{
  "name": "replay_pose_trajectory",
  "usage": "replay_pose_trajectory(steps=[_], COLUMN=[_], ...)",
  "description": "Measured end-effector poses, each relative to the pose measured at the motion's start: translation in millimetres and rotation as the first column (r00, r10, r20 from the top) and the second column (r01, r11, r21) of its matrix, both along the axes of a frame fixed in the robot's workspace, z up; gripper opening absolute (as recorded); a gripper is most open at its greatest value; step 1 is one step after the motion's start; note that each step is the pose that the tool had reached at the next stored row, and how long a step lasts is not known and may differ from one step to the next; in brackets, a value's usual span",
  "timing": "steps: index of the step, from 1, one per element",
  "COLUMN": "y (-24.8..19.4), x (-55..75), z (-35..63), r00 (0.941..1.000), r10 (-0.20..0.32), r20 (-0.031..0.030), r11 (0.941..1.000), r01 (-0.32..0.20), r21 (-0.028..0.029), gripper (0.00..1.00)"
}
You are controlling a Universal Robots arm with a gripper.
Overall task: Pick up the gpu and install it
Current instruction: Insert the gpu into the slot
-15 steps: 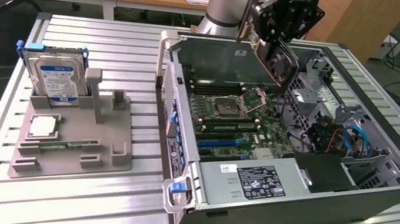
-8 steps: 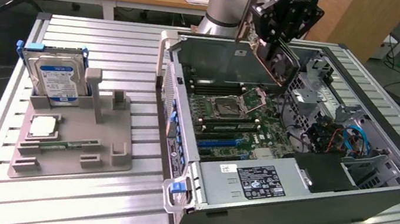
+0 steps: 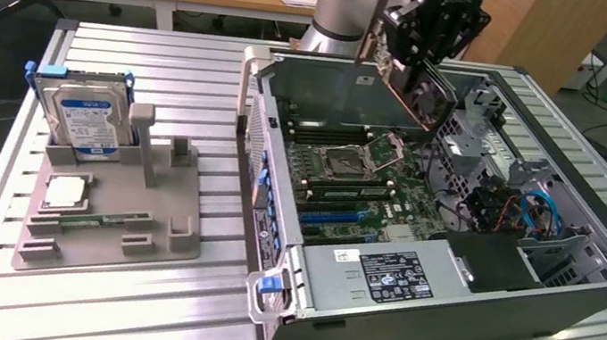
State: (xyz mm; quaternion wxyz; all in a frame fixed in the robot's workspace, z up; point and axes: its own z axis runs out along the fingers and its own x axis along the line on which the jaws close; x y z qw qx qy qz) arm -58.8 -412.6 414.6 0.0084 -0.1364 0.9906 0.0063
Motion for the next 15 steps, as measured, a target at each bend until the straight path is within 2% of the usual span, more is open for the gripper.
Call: replay_pose_trajectory(steps=[15], y=[-0.6], x=[0.0], z=[0.0], r00=[0.9965], r10=[0.083], r20=[0.0000], r11=[0.9965], r01=[-0.083], r21=[0.0000], gripper=[0.28])
